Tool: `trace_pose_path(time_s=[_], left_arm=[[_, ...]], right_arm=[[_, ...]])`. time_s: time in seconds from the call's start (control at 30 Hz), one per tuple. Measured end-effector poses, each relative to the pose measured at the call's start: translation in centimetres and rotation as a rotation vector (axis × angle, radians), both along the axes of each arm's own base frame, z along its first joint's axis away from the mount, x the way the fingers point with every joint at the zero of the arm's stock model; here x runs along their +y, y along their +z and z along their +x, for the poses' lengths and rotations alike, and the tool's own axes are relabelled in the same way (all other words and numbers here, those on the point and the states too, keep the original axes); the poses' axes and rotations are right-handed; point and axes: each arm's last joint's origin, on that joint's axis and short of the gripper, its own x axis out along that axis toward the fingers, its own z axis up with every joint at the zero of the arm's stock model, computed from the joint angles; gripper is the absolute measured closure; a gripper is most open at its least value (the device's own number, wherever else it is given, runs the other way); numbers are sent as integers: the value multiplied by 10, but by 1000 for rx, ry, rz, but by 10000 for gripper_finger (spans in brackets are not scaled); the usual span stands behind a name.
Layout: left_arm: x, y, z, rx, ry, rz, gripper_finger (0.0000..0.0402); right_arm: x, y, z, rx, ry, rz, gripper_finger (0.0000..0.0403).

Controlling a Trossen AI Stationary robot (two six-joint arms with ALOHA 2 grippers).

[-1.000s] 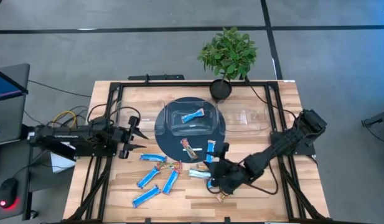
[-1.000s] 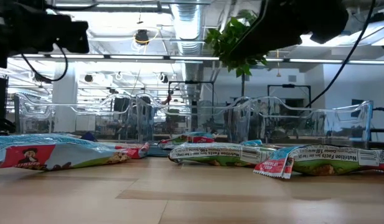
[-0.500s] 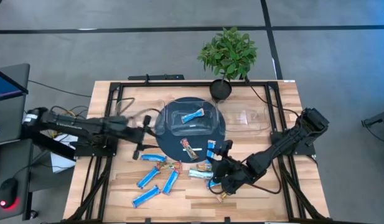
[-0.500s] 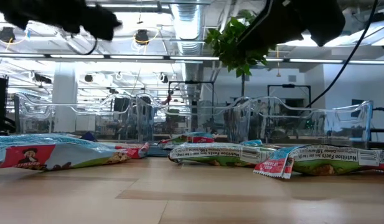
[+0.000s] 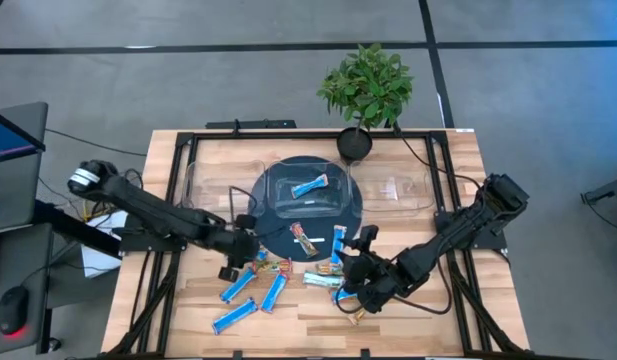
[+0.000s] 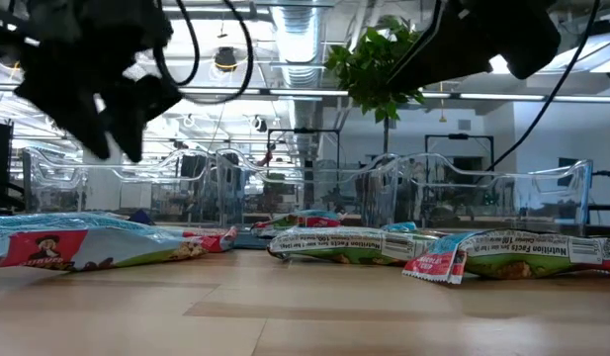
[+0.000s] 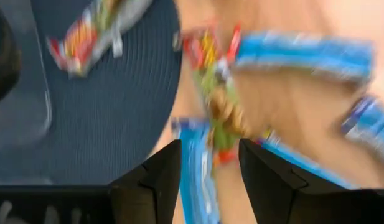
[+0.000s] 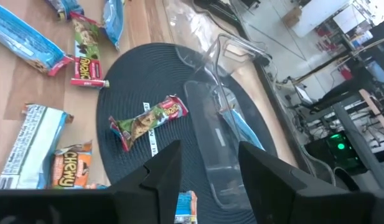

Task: Pick and place Granola Bars by type
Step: Put the top left blue snack bar into the left transparent bin

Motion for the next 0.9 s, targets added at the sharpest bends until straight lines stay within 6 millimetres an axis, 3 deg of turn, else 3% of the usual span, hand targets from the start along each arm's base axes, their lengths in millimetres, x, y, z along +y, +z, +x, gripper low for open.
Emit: trace_pose_path(time_s=[0.2, 0.67, 0.9], left_arm=[[-6, -20, 1, 126, 80, 96, 246], [-8, -56, 5, 293, 148, 135, 227], [-9, -63, 6, 325, 124, 164, 230]], right_arm=[[0, 0, 1, -14, -4, 16, 249], [-7, -3, 6, 13, -11, 58, 254], [-9, -3, 7, 14, -15, 58, 259]])
